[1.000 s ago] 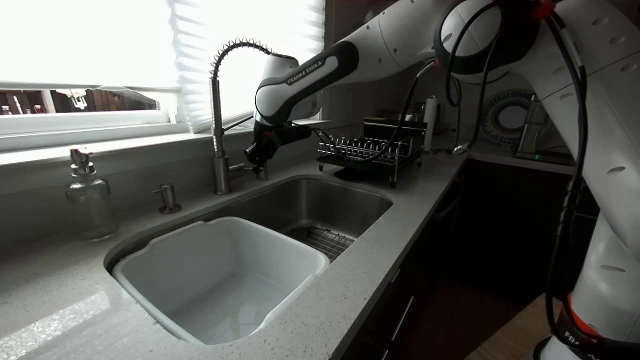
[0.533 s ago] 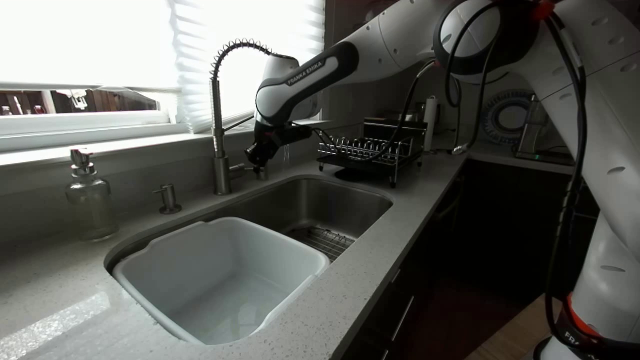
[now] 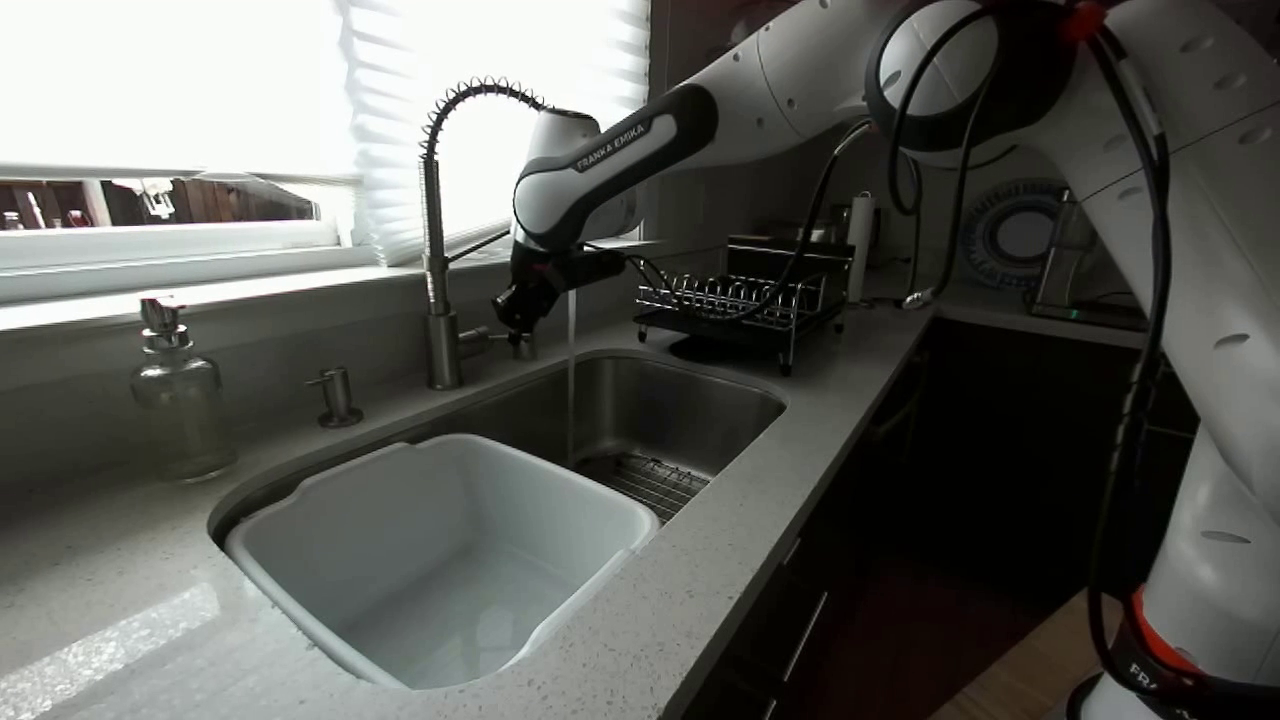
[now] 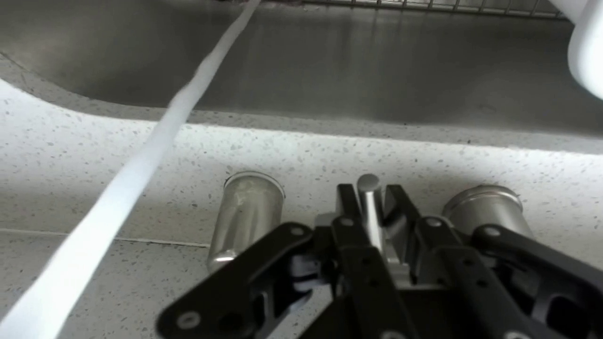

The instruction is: Open the tap using the faucet

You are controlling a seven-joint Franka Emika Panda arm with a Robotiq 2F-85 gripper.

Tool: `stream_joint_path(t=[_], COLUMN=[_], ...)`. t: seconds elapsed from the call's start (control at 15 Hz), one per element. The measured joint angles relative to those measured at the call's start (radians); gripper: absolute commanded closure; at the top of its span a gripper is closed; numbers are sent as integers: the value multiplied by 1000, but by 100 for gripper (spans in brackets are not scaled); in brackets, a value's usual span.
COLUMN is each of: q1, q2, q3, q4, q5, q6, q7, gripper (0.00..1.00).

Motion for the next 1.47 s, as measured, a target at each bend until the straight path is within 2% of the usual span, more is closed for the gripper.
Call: stream_joint_path(t=[0.47,0.87,1.13,1.47], q1=[-1,-2,-2,-4], q2=[1,1,1,1], q3=[-2,-2,-2,-2], q4=[2,4,5,6], q5=[0,0,0,0], q6=[-1,-3,-5,-5], q7=[0,0,0,0], gripper=[70,70,63,61])
